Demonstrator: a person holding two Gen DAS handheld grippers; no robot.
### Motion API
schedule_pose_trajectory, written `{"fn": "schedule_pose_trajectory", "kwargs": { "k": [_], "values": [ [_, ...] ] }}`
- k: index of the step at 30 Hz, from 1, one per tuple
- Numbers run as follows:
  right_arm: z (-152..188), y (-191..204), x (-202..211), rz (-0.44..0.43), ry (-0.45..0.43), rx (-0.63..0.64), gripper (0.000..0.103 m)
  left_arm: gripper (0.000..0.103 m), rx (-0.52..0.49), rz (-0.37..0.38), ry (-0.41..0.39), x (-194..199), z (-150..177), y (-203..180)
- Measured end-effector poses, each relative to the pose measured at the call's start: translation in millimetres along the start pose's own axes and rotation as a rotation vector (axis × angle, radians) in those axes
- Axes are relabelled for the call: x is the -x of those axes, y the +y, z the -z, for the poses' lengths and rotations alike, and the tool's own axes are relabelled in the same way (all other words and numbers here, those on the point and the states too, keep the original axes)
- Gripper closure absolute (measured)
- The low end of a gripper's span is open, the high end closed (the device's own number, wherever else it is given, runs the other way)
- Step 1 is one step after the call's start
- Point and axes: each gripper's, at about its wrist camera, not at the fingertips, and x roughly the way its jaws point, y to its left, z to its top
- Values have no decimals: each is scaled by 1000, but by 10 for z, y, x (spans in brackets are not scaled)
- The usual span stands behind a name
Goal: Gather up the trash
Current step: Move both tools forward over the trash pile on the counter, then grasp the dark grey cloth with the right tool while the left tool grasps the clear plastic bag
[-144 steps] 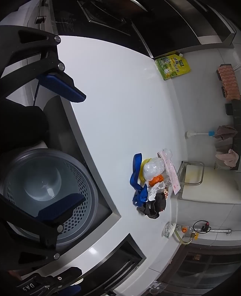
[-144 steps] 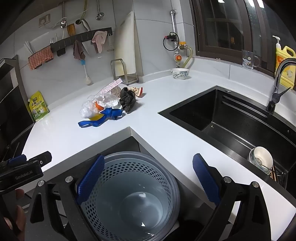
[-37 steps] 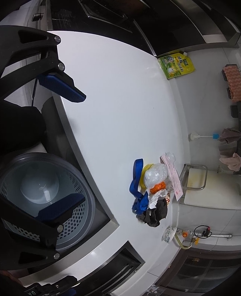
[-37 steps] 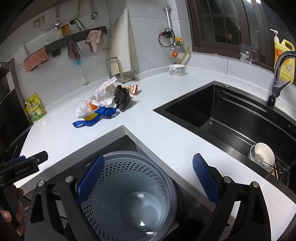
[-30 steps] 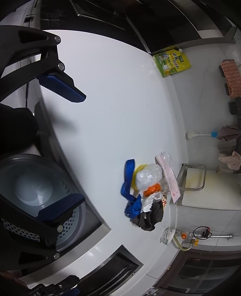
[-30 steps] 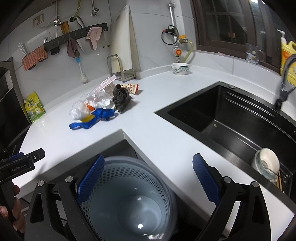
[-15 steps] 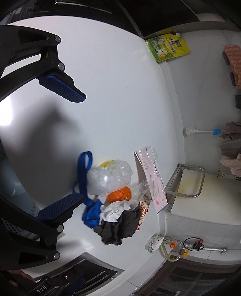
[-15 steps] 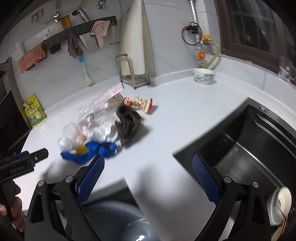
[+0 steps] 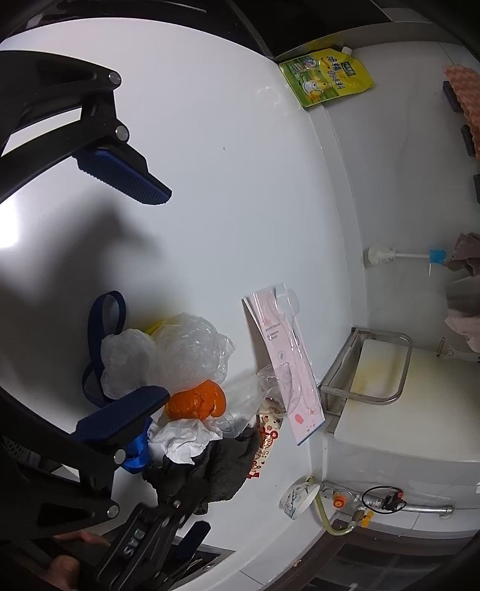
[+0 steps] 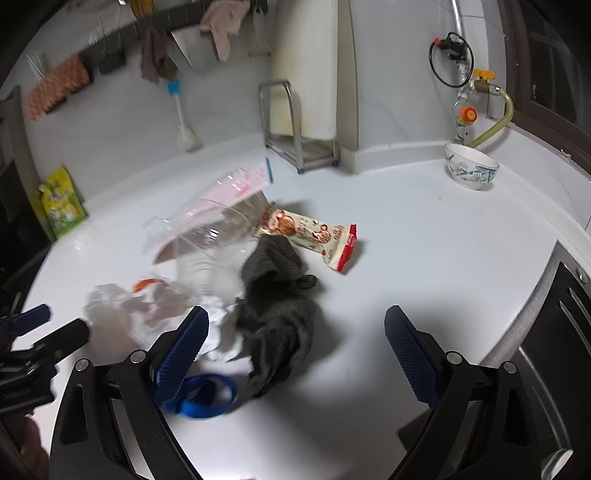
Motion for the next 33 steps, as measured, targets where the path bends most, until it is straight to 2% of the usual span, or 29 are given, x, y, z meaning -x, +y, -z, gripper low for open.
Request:
{"fn": "schedule_pose_trajectory", "kwargs": {
  "k": [3, 6, 7, 8, 9, 10, 11, 12, 14, 17, 26, 27, 31, 32, 33],
  "values": [
    [-21, -12, -142, 6, 37, 4, 12, 6, 5, 6, -4, -27, -2, -4],
    [-19, -17, -182, 3, 38, 12, 12, 6, 7, 13, 1, -48, 6, -20],
    [-18, -17, -179, -2, 32, 13, 16, 6, 8, 15, -1, -46, 9, -25],
    [-16, -15, -177, -10, 30, 17, 32, 6, 8, 16, -5, -41, 10, -30],
    [-13, -10, -184, -18, 36, 20, 41, 6, 7, 17, -8, -35, 13, -35],
    [-11, -12, -207, -31, 53, 23, 55, 6, 7, 16, -10, -29, 17, -39],
    [-12, -18, -228, -42, 66, 21, 65, 6, 7, 17, -11, -25, 21, -44],
    [-4, -30, -234, -50, 68, 15, 67, 6, 4, 19, -11, -26, 22, -52],
    [3, -32, -198, -52, 51, 13, 77, 6, -2, 15, -10, -27, 22, -71],
    [-5, -46, -151, -64, 32, 8, 83, 6, -9, 9, -9, -44, 18, -101],
    [17, -163, -96, -109, 11, -43, 85, 7, -64, -47, -4, -186, 57, -258],
    [18, -170, -80, -113, 7, -48, 85, 10, -65, -51, -15, -178, 62, -261],
    [25, -183, -54, -126, 1, -59, 86, 46, -45, -12, -4, -186, 50, -212],
    [27, -188, -50, -129, 1, -63, 86, 50, -36, 0, -1, -190, 43, -190],
    [29, -193, -46, -131, 0, -65, 86, 59, -30, 8, 1, -191, 39, -184]
  ]
}}
